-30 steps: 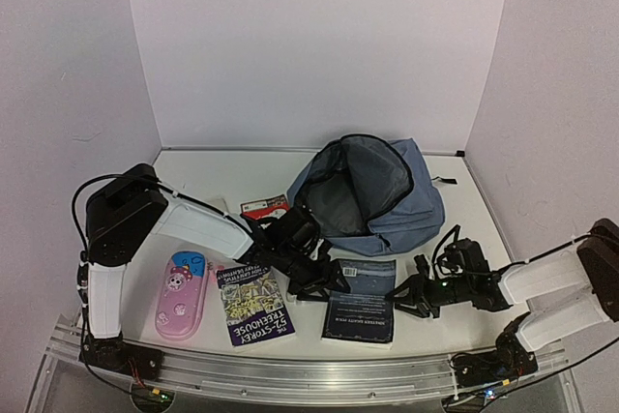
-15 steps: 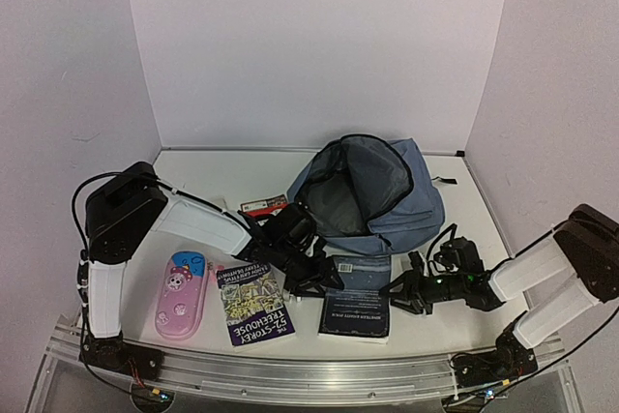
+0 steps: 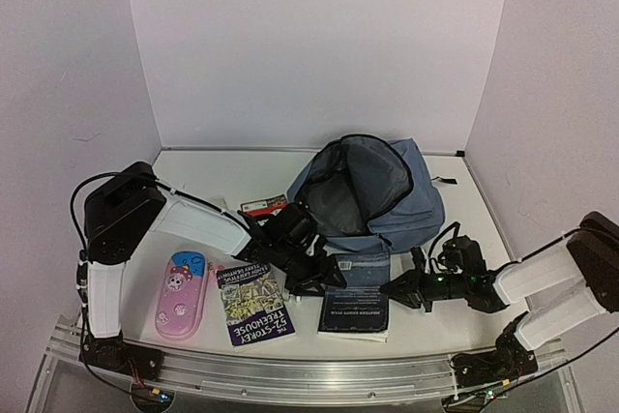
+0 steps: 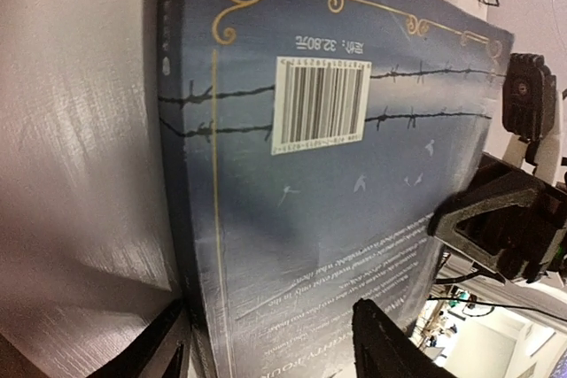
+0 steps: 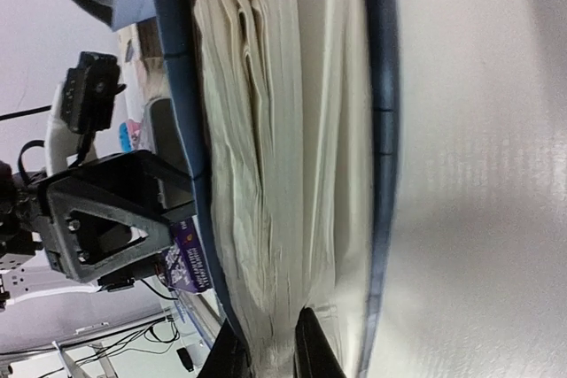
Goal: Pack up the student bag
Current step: Pick up the book from the center of the board.
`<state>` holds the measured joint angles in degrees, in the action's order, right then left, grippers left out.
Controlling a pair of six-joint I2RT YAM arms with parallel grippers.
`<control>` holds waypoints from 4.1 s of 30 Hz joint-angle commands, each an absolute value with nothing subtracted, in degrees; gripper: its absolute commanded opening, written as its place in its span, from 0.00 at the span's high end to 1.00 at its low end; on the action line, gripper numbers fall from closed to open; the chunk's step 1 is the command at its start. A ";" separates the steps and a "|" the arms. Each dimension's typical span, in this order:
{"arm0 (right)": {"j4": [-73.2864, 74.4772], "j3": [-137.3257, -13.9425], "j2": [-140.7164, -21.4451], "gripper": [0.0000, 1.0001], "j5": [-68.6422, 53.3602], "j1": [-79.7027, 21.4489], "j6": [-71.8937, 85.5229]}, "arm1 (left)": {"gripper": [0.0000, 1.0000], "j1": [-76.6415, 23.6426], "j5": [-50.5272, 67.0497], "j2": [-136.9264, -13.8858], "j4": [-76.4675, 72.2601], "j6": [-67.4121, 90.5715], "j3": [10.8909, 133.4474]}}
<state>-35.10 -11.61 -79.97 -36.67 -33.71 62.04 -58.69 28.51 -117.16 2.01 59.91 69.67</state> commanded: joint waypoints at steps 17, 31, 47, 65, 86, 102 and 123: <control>-41.94 -14.62 -52.12 1.00 -37.38 -34.66 68.24 | 0.15 -58.54 25.27 -96.77 -5.87 54.43 63.85; -42.55 -17.13 -46.04 1.00 -40.73 -34.64 68.42 | 0.15 -58.45 29.20 -95.52 -11.05 55.64 63.17; -34.89 -18.81 -51.02 0.08 -33.11 -34.64 59.94 | 1.00 -57.57 29.66 -89.01 -9.36 50.91 60.04; 2.24 -47.69 -65.00 0.02 -47.34 -36.96 22.99 | 1.00 -54.39 55.75 -83.35 24.98 21.60 71.17; -10.08 -48.73 -69.83 0.95 -58.23 -43.95 30.47 | 0.86 -54.48 54.98 -84.28 20.72 22.11 73.56; -42.61 -40.22 -59.46 1.00 -37.88 -43.83 50.66 | 0.04 -48.92 25.50 -67.75 -5.18 32.22 57.73; -46.35 -38.35 -58.69 1.00 -24.63 -43.85 51.56 | 0.06 -48.09 39.64 -67.86 -12.27 36.71 53.60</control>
<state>-34.58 -37.06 -59.99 -28.31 -43.77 49.88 -48.03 35.98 -68.20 -8.15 35.77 53.77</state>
